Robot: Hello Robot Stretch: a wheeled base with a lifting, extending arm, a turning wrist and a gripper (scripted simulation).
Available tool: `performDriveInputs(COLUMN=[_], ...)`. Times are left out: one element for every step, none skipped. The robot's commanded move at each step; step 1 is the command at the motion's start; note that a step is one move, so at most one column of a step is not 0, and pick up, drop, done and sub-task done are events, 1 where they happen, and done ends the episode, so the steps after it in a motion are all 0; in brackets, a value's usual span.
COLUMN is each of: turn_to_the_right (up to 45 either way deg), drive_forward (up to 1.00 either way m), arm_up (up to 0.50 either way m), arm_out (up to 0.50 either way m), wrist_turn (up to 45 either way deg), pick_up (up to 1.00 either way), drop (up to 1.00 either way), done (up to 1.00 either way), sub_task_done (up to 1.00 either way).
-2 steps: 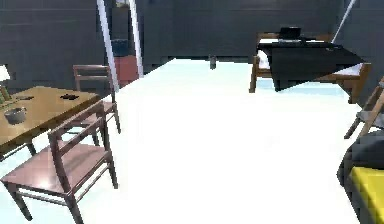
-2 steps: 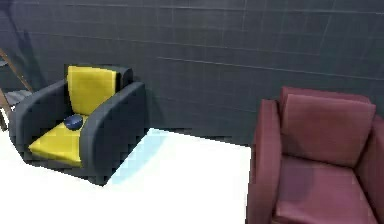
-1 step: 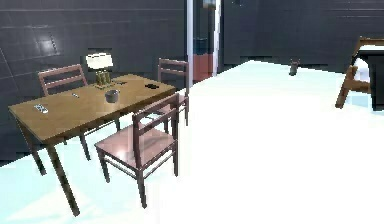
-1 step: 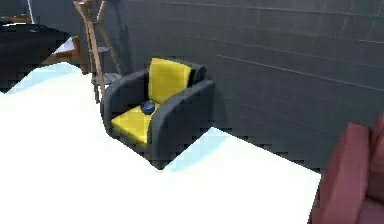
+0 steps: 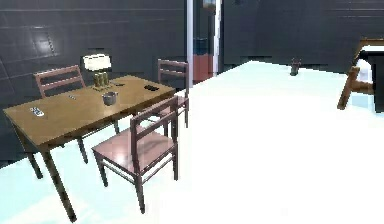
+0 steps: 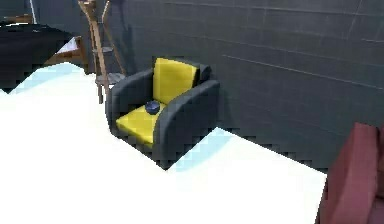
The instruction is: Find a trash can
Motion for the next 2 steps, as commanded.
performDriveInputs(turn_to_the_right=[45.0, 15.0], drive_forward=[0.0, 0.0], arm_up=[0.0, 0.0], arm_out=[0.0, 0.0], wrist_turn=[0.0, 0.0], pick_up=[0.0, 0.0], drop=[0.0, 0.0], done=[0.0, 0.0], sub_task_done=[0.0, 0.0])
